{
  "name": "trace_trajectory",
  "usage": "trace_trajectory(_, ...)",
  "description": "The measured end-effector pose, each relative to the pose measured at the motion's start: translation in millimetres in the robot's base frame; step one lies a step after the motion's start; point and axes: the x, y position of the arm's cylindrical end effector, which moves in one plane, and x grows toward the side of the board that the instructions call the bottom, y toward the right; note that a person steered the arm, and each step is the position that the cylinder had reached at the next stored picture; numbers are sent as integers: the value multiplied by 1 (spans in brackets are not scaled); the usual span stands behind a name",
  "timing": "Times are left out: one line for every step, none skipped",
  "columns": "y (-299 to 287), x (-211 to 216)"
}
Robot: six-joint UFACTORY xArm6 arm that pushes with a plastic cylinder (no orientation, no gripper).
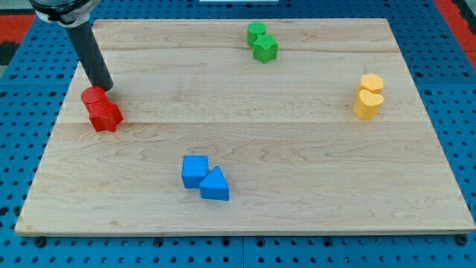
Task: Separate the red star and red circle
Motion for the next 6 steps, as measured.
trace_trajectory(0,1)
trace_trajectory(-15,-9)
trace_trajectory(-55,-15)
trace_trajectory(-79,-14)
trace_trajectory(-46,10)
trace_trajectory(14,40)
